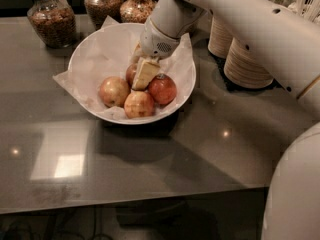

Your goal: Pick apple from white bowl

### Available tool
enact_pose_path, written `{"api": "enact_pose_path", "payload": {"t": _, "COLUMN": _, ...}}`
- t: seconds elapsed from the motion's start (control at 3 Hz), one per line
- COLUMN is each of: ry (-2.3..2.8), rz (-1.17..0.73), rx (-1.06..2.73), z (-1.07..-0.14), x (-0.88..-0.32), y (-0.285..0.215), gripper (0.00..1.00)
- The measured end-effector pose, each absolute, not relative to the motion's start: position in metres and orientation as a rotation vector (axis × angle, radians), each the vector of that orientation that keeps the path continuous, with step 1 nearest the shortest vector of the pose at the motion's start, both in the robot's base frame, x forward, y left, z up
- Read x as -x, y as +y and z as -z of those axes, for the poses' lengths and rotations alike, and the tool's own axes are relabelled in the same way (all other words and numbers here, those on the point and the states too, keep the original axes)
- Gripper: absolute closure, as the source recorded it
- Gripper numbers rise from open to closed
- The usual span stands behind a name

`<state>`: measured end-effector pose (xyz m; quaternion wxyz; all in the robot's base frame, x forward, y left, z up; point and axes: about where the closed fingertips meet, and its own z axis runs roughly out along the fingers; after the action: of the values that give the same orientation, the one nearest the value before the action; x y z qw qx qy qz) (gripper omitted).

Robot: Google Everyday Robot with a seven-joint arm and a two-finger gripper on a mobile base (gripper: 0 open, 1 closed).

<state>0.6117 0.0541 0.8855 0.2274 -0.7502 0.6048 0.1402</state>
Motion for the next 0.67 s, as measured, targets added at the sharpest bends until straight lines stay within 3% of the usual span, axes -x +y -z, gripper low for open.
{"api": "enact_pose_path", "payload": {"t": 0.67, "ry": 1.476, "rz": -0.445, "rx": 2.003, "z": -0.957, "x": -0.583, "y": 0.048, "gripper": 1.0}}
